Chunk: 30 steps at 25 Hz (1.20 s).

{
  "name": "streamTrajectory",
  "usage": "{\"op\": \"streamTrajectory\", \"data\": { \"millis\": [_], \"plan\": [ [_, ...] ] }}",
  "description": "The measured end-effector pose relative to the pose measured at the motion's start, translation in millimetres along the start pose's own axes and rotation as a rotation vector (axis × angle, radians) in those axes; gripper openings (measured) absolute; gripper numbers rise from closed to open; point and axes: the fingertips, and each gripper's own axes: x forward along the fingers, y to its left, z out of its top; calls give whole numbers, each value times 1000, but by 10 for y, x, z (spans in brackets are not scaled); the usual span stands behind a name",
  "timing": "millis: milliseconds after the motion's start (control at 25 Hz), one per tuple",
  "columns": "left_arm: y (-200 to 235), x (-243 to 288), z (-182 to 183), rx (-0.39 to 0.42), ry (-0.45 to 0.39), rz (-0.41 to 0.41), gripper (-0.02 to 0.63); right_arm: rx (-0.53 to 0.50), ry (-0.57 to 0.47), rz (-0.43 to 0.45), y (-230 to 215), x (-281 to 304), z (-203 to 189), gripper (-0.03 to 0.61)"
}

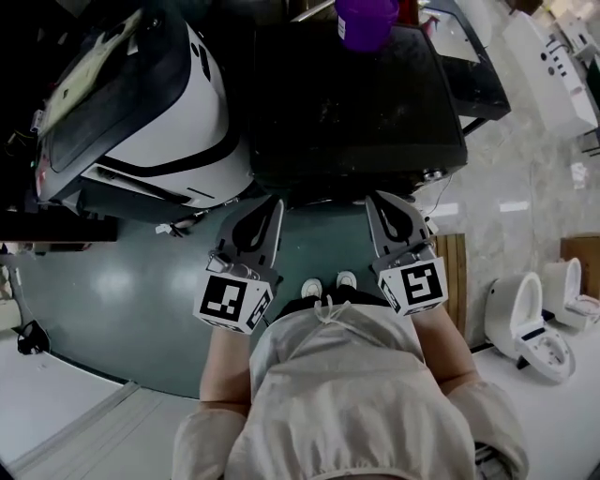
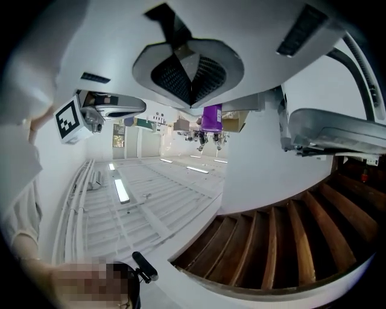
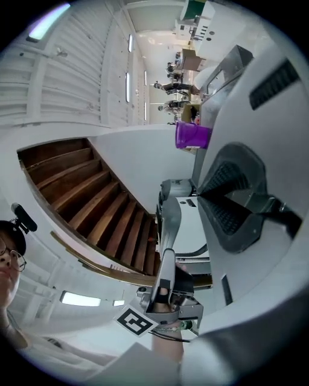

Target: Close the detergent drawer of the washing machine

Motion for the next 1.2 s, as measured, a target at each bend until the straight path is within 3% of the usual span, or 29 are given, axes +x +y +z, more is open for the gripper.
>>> {"op": "streamTrajectory", "data": {
  "millis": [320,600,1200],
  "plan": [
    [-144,-133,397,72,-46,11,18,-63,-88,5,-93,-250,538,5],
    [-175,-174,430,81,-56,23,18,-38,-73,29,-89,-352,533,3],
    [-154,-146,410,82,-46,17,18,-91,-54,60,-27,-295,492,2]
  ]
}}
